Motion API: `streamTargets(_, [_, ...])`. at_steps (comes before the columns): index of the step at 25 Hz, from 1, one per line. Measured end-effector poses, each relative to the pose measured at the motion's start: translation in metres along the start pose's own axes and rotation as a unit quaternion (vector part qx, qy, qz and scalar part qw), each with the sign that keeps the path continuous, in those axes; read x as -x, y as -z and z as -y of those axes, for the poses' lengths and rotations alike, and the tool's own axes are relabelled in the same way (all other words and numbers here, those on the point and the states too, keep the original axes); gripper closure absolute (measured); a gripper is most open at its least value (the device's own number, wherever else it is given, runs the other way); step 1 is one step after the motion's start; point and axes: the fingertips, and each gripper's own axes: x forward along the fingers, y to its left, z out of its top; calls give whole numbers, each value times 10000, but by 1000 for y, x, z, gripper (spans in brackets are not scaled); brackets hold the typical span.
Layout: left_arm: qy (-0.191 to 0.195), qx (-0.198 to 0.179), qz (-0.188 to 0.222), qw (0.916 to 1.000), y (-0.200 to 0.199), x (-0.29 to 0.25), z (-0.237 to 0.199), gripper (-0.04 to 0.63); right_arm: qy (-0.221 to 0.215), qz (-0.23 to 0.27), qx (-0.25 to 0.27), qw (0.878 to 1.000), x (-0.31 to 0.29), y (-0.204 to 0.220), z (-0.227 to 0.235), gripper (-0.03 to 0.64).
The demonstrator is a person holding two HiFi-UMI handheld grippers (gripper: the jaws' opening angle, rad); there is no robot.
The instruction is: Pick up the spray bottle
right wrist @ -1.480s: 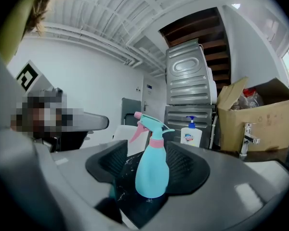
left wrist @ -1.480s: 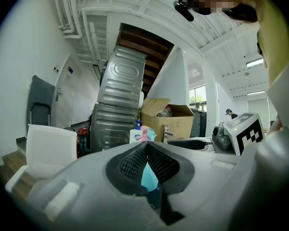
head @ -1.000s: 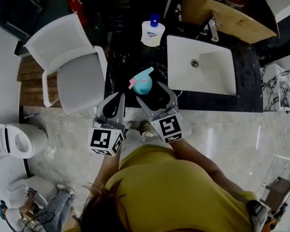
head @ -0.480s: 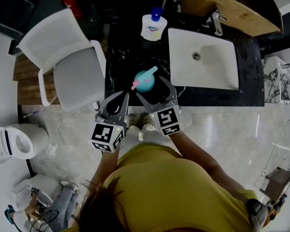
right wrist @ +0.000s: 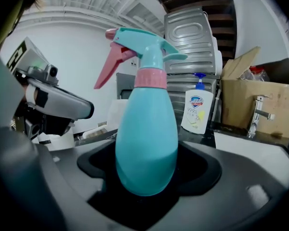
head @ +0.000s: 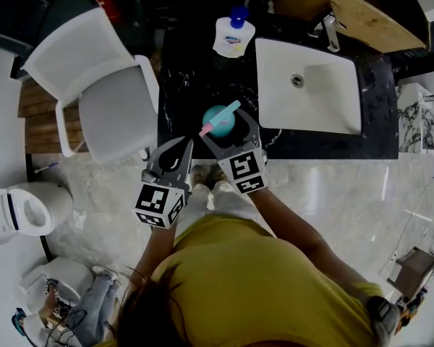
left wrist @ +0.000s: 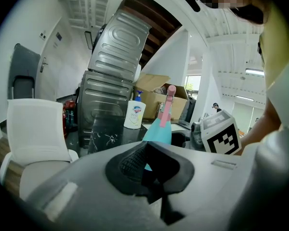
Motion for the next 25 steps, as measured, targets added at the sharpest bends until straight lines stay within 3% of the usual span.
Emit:
streamTargets(12, [-11, -80, 182, 9998, -12, 3, -2, 591, 284, 412, 70, 9987, 13, -36, 13, 239])
streamTargets(25, [66, -464, 851, 9953, -70, 6, 11, 591, 983, 1082, 46, 9892, 71, -112, 40, 239])
